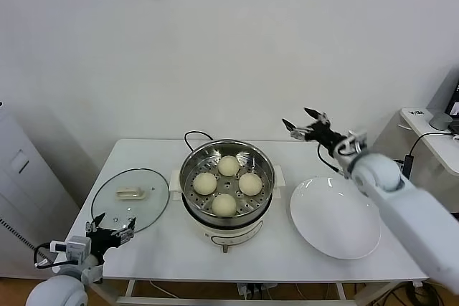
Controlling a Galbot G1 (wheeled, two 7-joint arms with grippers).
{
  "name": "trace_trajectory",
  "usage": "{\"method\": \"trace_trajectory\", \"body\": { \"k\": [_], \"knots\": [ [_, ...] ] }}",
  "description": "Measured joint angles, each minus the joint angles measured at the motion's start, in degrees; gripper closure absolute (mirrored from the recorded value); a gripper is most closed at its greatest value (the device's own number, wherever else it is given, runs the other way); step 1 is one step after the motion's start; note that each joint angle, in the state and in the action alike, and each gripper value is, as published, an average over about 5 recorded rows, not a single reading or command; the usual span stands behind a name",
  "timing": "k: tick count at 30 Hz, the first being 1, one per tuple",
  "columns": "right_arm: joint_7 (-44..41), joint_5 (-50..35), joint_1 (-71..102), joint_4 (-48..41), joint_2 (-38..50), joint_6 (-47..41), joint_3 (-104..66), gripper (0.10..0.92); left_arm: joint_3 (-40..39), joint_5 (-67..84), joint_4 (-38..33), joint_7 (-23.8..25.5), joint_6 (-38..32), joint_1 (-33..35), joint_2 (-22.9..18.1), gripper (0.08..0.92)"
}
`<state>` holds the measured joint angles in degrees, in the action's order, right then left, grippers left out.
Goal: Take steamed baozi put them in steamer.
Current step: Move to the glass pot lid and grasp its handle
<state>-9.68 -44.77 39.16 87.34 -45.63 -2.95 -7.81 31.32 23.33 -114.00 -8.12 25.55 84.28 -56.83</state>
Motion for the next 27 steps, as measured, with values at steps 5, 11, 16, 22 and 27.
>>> {"method": "trace_trajectory", "body": {
  "k": [5,11,16,22,27],
  "knots": [
    [-0.1,5.1,11.3,1.2,-4.9,1.6,-11.7,0.203,-0.1,-6.2,1.0,0.6,-1.9,0.4,0.2,0.177],
    [-1.5,10.8,21.4,1.6,-10.9,3.5,-21.8,0.203,-0.6,-16.5,2.9,0.9,-5.5,0.6,0.0,0.177],
    [-2.9,14.6,26.8,1.5,-15.1,4.9,-27.3,0.203,-0.6,-28.0,5.7,1.4,-10.0,0.0,-0.5,0.177],
    [-4.1,18.1,30.3,0.8,-19.0,6.3,-31.4,0.203,-1.1,-44.1,9.7,1.4,-16.1,-1.1,-1.7,0.177],
    [-4.7,19.8,32.3,0.2,-21.4,7.2,-33.7,0.203,-1.4,-57.3,13.3,0.7,-20.7,-3.0,-3.3,0.177]
  ]
}}
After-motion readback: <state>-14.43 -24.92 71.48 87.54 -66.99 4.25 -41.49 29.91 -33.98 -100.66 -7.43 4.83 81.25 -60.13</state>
